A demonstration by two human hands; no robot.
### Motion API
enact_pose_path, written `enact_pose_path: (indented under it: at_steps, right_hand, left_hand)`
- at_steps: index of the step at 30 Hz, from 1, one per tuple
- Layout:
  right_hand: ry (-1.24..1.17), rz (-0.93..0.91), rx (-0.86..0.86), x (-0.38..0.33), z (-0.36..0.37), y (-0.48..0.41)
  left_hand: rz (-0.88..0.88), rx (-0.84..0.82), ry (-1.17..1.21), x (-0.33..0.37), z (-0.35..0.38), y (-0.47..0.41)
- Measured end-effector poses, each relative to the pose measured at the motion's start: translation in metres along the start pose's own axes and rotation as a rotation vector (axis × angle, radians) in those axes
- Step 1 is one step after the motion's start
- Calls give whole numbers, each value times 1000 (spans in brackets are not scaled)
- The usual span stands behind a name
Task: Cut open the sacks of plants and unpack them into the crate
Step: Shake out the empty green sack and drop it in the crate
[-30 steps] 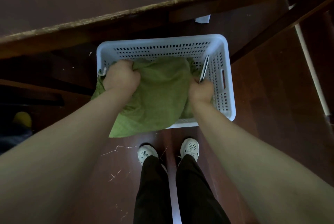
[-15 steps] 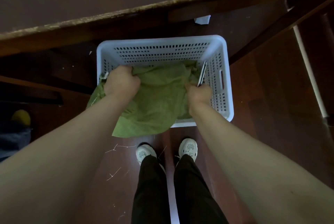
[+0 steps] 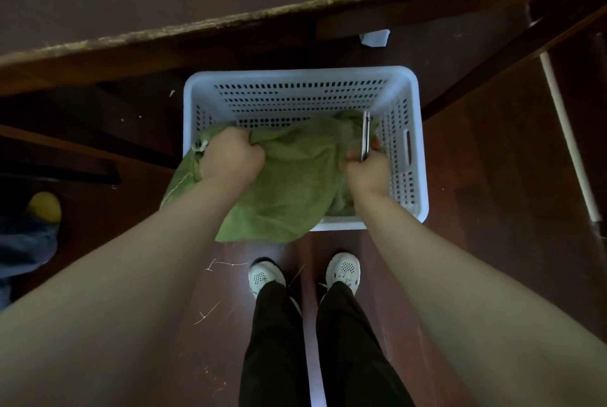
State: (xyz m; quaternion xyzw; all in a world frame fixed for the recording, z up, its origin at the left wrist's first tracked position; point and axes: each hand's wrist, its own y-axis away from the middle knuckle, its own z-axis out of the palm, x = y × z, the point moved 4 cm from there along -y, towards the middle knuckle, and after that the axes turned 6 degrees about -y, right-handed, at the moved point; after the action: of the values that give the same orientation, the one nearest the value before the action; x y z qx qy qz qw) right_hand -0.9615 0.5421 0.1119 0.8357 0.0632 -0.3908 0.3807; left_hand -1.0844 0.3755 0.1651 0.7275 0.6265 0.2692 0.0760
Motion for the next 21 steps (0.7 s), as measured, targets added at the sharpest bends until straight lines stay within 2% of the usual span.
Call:
enact_pose_path:
  at_steps: [2,4,7,10,12,14,16,17,19,21]
  right_hand:
    - [115,-181,-105,-9,8,0]
    - [90,-285,-278,-17,25,5]
    - [84,-260,-455,-23,49,12]
    - [-41,-64,-346,-17,53,5]
    - [-122,91,-224,-7,46,-5]
    - [-160,168,-161,2,37,-11]
    - [-212,185,-146,9,31,-15]
    - [-250,191,-139,11,29,-17]
    - [-324,195,-131,19,26,-21]
    - [-350,195,-122,24,24,-21]
  left_hand:
    - [10,-51,11,0,6,1]
    - [47,-78,44,4,11,2]
    - [107,-78,178,13,17,7]
    - [214,-12,342,16,18,17]
    - [235,159,409,5,13,23]
    - [153,341,403,-18,15,25]
    - [-48,408,343,-47,25,21]
    - [-162,374,291,-61,33,16]
    - [-291,177,172,-81,52,2]
    - [-252,-36,57,-92,71,-15]
